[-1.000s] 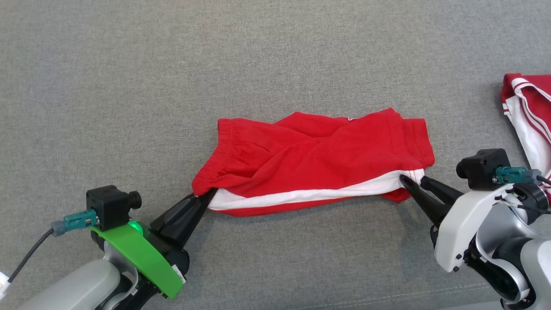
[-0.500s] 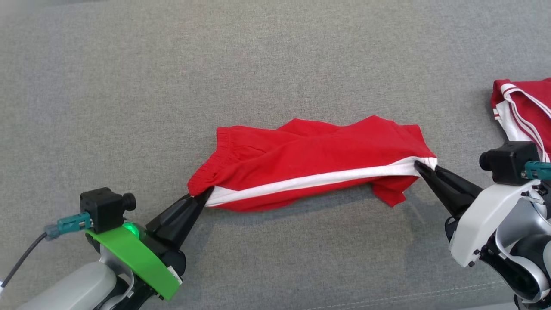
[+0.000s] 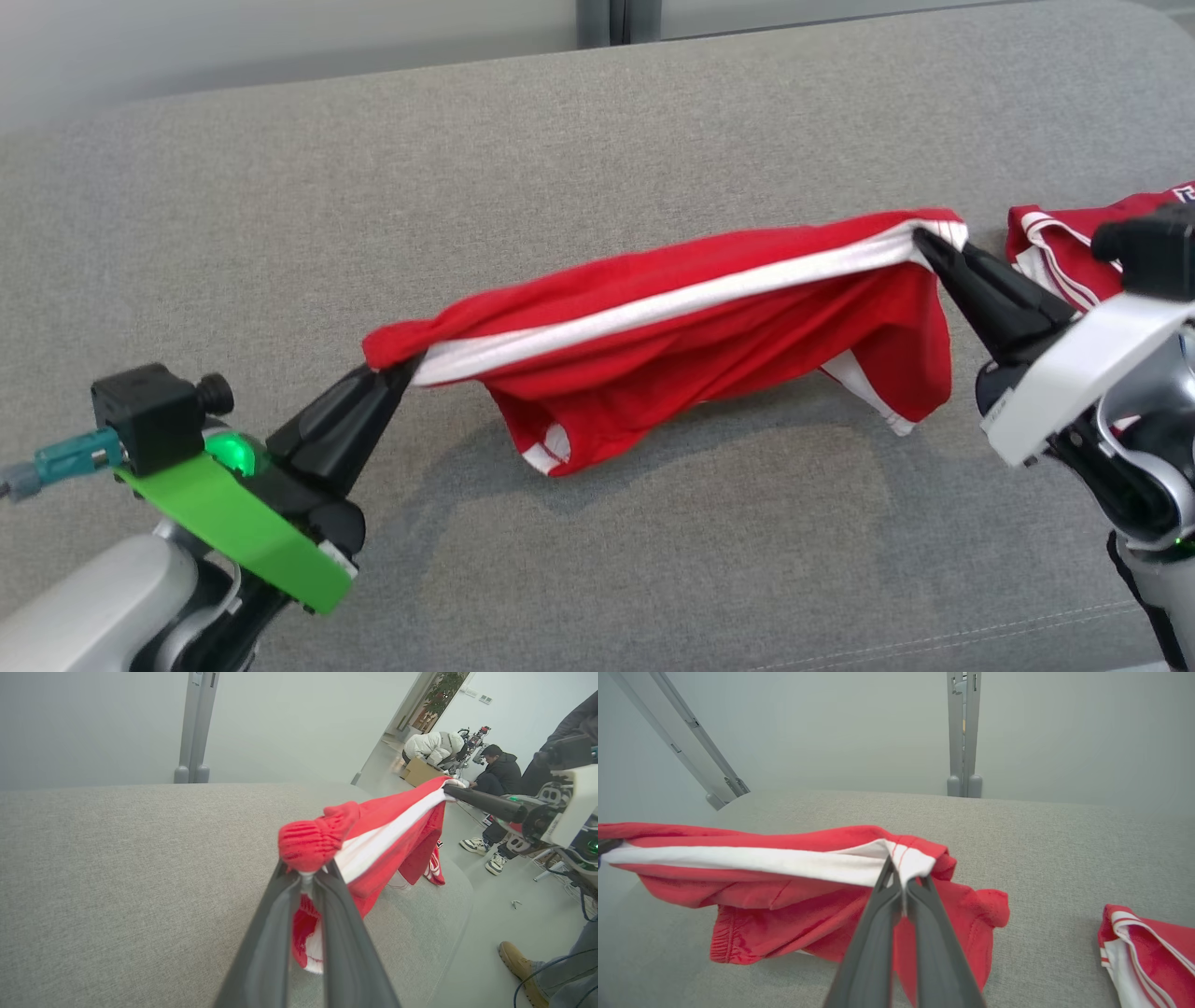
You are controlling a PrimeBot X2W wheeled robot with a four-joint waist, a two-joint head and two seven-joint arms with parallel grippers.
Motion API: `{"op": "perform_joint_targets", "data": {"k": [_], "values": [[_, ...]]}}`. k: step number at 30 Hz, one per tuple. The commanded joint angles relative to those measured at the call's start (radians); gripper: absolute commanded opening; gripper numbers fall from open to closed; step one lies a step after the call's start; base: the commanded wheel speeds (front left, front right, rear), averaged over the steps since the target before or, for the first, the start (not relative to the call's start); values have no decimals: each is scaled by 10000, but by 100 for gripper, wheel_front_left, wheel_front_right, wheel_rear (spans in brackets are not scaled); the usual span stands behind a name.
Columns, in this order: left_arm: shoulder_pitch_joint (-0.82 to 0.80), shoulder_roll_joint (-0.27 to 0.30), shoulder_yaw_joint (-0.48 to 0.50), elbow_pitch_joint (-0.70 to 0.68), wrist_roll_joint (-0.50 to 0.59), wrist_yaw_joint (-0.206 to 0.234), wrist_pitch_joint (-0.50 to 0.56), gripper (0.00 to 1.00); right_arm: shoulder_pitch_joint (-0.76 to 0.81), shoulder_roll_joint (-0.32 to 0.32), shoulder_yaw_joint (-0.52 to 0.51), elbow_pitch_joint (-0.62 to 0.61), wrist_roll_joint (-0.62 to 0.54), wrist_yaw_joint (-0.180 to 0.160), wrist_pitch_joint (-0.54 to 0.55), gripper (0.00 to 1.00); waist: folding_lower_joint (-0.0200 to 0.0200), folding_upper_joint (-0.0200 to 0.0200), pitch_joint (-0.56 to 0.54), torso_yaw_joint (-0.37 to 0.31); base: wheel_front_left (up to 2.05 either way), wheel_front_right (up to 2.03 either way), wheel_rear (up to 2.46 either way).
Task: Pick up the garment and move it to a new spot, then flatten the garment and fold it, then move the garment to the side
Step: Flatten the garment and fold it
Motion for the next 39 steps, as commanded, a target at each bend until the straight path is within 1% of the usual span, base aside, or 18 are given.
{"op": "perform_joint_targets", "data": {"k": [1, 5, 9, 11, 12, 13, 17, 19, 22, 25, 28, 33, 34, 35, 36, 38, 39], "values": [[-320, 24, 132, 60, -29, 15, 106, 0, -337, 68, 38, 313, 311, -18, -43, 0, 0, 0, -241, -111, 0, 0, 0], [-1254, -195, 409, 612, -34, -23, 487, 0, -1584, -20, 363, 1288, 615, -18, -300, 0, 0, 0, -385, -39, 0, 0, 0], [-2047, -827, 519, 1268, 208, -55, 446, 0, -2429, -241, 952, 2081, 474, -18, -974, 0, 0, 0, -397, 49, 0, 0, 0], [-2140, -1211, 421, 1500, 330, -66, 337, 0, -2527, -352, 1211, 2327, 473, -16, -1392, 0, 0, 0, -338, 97, 0, 0, 0], [-2140, -1211, 421, 1500, 330, -66, 337, 0, -2527, -352, 1211, 2327, 473, -16, -1392, 0, 0, 0, -338, 97, 0, 0, 0], [-2084, -1391, 366, 1560, 395, -89, 294, 0, -2486, -429, 1299, 2350, 481, -16, -1650, 0, 0, 0, -248, 119, 0, 0, 0], [-1368, -1870, 111, 1698, 603, -171, -9, 0, -1617, -773, 1554, 2421, 568, -16, -2454, 0, 0, 0, 287, 155, 0, 0, 0], [-892, -2102, 44, 1875, 586, -300, -108, 0, -1063, -938, 1623, 2568, 602, -16, -2778, 0, 0, 0, 622, 136, 0, 0, 0], [-121, -2436, 37, 2332, 651, -509, -199, 0, -259, -1079, 1741, 3028, 360, -16, -3220, 0, 0, 0, 1074, 55, 0, 0, 0], [519, -2814, 296, 2606, 681, -713, -254, 0, 281, -972, 1873, 3468, 238, -16, -3638, 0, 0, 0, 1420, -26, 0, 0, 0], [1222, -3121, 911, 2551, 1081, -909, -244, 0, 823, -857, 2006, 3684, 404, -18, -3947, 0, 0, 0, 1612, -53, 0, 0, 0], [1907, -3103, 1425, 2384, 1600, -994, -248, 0, 1414, -994, 2225, 3598, 417, -18, -3819, 0, 0, 0, 1587, -90, 0, 0, 0], [2045, -3081, 1495, 2347, 1683, -993, -248, 0, 1478, -1018, 2260, 3577, 381, -18, -3763, 5, 0, 0, 1576, -110, 0, 0, 0], [2162, -3063, 1536, 2310, 1743, -998, -249, 0, 1510, -1027, 2266, 3546, 341, -19, -3737, 29, 0, 0, 1564, -126, 0, 0, 0], [2250, -3056, 1551, 2284, 1808, -1009, -249, 0, 1539, -1020, 2242, 3514, 292, -19, -3732, 45, 0, 0, 1551, -140, 0, 0, 0], [2381, -3032, 1492, 2277, 1901, -1017, -250, 0, 1594, -970, 2173, 3459, 153, -19, -3688, 100, 0, 0, 1517, -163, 0, 0, 0], [2419, -3053, 1477, 2277, 1910, -1028, -250, 0, 1612, -947, 2130, 3415, 68, -18, -3658, 100, 0, 0, 1501, -166, 0, 0, 0]]}}
